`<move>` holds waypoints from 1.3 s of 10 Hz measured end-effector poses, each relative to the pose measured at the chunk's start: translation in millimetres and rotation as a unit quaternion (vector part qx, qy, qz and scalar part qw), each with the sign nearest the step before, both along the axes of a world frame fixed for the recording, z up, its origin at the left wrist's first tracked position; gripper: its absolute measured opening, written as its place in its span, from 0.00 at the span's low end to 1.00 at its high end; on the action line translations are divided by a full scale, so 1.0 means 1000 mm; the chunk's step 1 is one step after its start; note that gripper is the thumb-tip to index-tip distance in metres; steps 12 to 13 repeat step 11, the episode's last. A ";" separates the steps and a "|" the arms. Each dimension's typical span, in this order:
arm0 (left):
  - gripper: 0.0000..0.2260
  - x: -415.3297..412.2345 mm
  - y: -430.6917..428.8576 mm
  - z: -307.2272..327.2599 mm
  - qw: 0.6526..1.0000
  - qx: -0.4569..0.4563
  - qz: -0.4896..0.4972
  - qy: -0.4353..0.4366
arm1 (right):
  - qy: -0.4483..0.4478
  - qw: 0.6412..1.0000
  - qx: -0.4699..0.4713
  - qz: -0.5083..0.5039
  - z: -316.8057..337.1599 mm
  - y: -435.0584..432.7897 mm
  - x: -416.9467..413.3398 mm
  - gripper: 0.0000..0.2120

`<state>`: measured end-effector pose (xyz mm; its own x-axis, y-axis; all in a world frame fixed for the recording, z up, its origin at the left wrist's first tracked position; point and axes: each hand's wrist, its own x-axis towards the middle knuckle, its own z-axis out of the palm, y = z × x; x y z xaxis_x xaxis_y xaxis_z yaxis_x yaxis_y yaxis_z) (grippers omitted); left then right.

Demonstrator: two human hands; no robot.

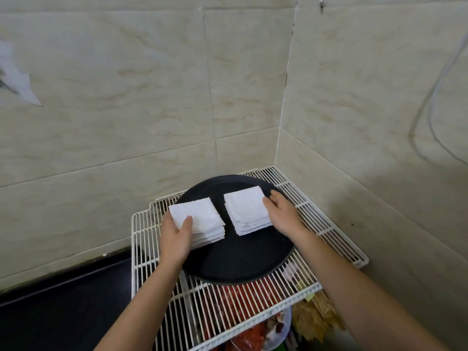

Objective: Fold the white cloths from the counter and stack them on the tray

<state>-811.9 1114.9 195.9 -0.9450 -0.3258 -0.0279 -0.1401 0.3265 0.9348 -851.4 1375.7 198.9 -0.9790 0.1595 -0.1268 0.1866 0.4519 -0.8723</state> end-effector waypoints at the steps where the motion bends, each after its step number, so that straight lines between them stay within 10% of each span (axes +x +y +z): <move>1: 0.20 0.003 0.003 0.003 0.998 0.056 -0.002 0.000 | 0.005 1.000 0.000 -0.009 0.000 -0.009 -0.001 0.28; 6: 0.22 -0.001 -0.004 -0.007 0.970 0.234 -0.051 -0.030 | 0.015 0.999 -0.028 -0.015 0.009 -0.025 0.010 0.21; 13: 0.26 0.019 -0.004 0.003 0.995 0.064 -0.076 -0.019 | 0.011 0.998 0.053 0.036 0.014 -0.017 0.016 0.27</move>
